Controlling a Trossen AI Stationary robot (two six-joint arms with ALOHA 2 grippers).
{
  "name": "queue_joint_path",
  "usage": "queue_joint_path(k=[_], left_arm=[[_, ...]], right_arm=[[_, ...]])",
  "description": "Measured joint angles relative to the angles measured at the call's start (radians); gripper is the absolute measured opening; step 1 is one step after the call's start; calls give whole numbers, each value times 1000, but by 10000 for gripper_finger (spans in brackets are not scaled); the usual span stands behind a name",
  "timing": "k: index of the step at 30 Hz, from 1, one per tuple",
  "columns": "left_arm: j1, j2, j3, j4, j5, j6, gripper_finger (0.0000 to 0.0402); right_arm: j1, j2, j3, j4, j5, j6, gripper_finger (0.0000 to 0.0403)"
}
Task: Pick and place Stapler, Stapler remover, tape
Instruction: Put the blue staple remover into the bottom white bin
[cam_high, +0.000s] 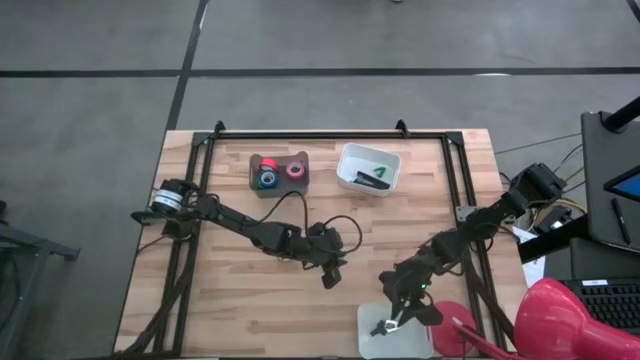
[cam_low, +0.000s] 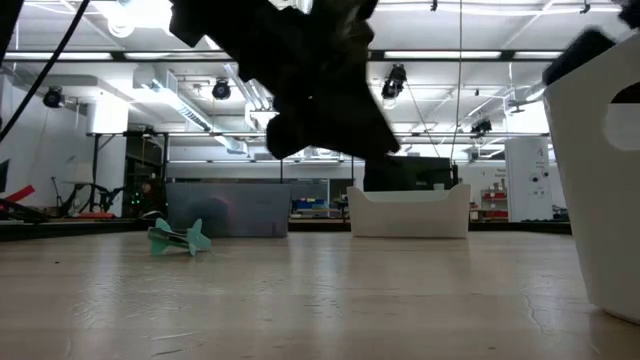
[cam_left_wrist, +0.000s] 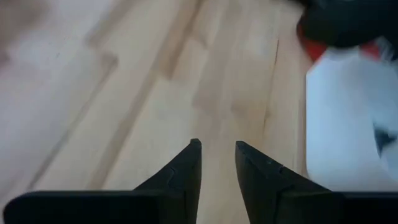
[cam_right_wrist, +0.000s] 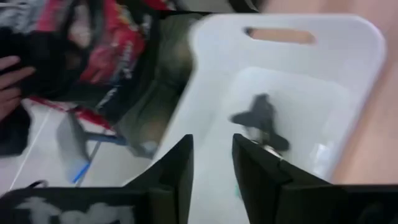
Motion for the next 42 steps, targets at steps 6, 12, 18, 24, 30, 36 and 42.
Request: queue_joint_path(k=[6,12,18,24,30,36,42], left_arm=[[-9,-35,0,-236,15,-23,99],[-54,-41,0,-546,-60,-166,99],[-136,-46,0,-720,-306,-377,99],[-189,-50,-10,-851,-345,-596,99],[-195,-107,-69,-878,-345,-683,99],[-197,-227,-173,-771,-367,-702,99],[-203,-349,-368,-476,-341,-680,99]], right_arm=[[0,-70,16,3,-27,-87,126],[0,-168,12,-2,19,-180,123],[-1,-234,-2,-3,104,-258,109],[-1,-256,-5,-12,157,-282,96],[-7,-254,-6,-27,159,-302,86],[-7,-254,-6,-28,159,-316,82],[-10,-254,-6,-28,159,-331,90]])
